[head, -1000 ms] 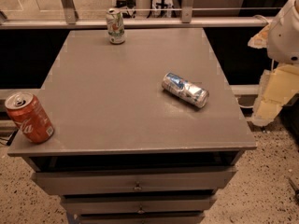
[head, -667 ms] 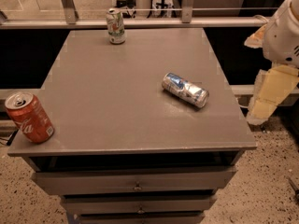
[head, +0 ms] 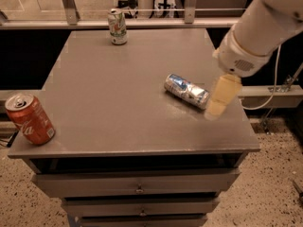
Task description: Pick redbull can
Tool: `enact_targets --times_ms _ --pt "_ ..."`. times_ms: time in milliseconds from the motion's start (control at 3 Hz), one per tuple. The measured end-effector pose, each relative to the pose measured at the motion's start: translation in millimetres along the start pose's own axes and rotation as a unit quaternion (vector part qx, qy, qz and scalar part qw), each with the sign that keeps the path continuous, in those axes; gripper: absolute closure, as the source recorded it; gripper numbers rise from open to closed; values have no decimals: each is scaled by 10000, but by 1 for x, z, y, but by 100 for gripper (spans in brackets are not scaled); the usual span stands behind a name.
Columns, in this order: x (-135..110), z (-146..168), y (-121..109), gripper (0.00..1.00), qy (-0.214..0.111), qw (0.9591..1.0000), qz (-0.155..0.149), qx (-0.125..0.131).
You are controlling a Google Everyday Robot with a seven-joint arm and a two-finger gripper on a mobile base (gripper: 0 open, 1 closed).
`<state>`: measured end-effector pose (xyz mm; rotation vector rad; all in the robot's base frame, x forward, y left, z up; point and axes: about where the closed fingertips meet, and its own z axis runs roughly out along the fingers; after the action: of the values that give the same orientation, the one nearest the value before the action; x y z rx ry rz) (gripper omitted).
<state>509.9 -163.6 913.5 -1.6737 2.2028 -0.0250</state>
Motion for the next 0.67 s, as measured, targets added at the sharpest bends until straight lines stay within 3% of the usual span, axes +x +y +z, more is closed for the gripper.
enact_targets --times_ms 333,667 --pt "-20 48 -19 0 -34 9995 309 8" --pt "-32 79 -31 13 -40 9983 575 6"
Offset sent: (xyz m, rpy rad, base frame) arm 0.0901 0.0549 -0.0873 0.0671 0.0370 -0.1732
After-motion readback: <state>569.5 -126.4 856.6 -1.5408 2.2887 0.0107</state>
